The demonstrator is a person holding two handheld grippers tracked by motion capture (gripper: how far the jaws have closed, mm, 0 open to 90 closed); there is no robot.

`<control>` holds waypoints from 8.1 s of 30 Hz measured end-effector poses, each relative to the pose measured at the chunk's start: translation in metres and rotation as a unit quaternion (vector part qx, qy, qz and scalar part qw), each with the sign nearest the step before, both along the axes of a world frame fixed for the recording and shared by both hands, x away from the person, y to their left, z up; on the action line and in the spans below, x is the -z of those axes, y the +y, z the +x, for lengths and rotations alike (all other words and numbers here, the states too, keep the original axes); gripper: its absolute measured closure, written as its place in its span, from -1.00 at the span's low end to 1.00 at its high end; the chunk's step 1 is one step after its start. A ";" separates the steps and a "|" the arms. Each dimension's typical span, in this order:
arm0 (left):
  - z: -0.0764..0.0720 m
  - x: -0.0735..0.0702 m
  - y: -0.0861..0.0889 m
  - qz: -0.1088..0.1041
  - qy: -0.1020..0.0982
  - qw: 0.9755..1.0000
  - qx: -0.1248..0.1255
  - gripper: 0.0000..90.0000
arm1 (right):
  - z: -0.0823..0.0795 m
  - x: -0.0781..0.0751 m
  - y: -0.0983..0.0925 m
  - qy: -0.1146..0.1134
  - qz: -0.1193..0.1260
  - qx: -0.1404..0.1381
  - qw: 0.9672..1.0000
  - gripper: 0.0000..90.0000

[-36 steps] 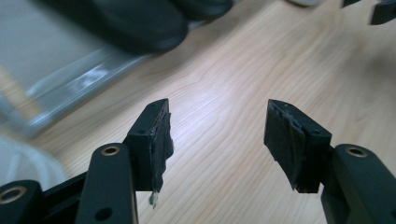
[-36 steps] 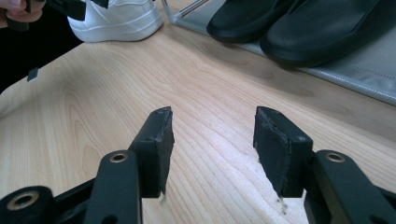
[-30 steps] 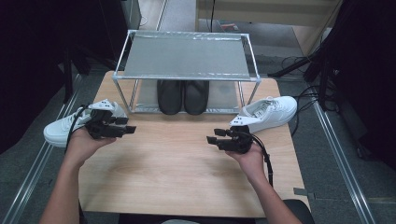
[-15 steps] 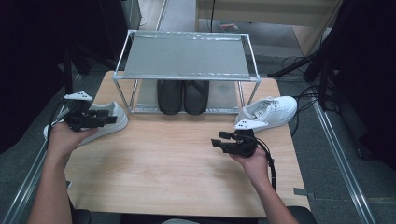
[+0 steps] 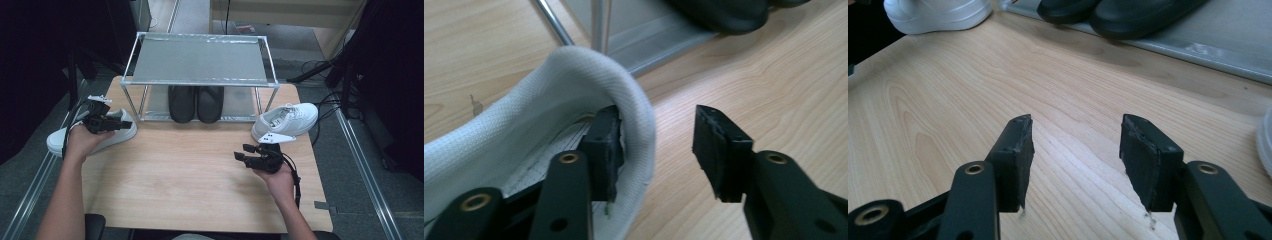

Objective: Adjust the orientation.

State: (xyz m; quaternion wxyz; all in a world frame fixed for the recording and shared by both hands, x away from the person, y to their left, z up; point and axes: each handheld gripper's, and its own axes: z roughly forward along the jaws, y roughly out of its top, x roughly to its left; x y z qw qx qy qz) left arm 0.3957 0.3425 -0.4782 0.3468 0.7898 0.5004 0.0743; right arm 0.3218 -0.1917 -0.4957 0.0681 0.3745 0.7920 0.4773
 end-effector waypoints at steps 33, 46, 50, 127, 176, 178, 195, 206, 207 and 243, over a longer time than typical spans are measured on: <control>-0.009 -0.008 -0.023 0.099 -0.014 0.995 0.003 0.80 | -0.002 0.003 -0.003 0.007 -0.003 0.005 1.000 0.09; -0.038 -0.033 -0.050 0.139 -0.028 0.990 0.025 0.81 | 0.007 0.003 0.011 0.009 -0.004 -0.017 1.000 0.11; -0.048 -0.040 -0.061 0.127 -0.025 0.991 0.040 0.81 | 0.010 0.004 0.018 0.008 -0.006 -0.031 0.999 0.11; -0.078 -0.028 -0.201 0.004 -0.033 0.979 0.200 -0.06 | 0.008 0.010 0.026 0.027 -0.023 -0.044 0.998 0.10; -0.135 -0.020 -0.122 0.000 -0.059 0.995 0.082 0.57 | 0.040 0.008 0.089 0.025 -0.037 -0.102 0.994 0.53; -0.137 -0.015 -0.118 -0.003 -0.060 0.995 0.079 0.86 | 0.041 0.007 0.093 0.024 -0.034 -0.108 0.993 0.71; -0.123 0.011 -0.107 0.002 -0.024 0.997 0.069 1.00 | 0.040 0.009 0.113 0.010 -0.021 -0.115 0.993 1.00; -0.123 0.011 -0.101 -0.005 -0.017 0.997 0.068 1.00 | 0.033 0.009 0.114 0.019 -0.023 -0.120 0.992 1.00; -0.123 0.011 -0.100 -0.004 -0.018 0.998 0.065 1.00 | 0.031 0.008 0.115 0.019 -0.024 -0.122 0.992 1.00; -0.128 0.022 -0.049 -0.042 -0.004 0.999 0.010 1.00 | 0.024 0.013 0.139 0.025 -0.035 -0.155 0.987 1.00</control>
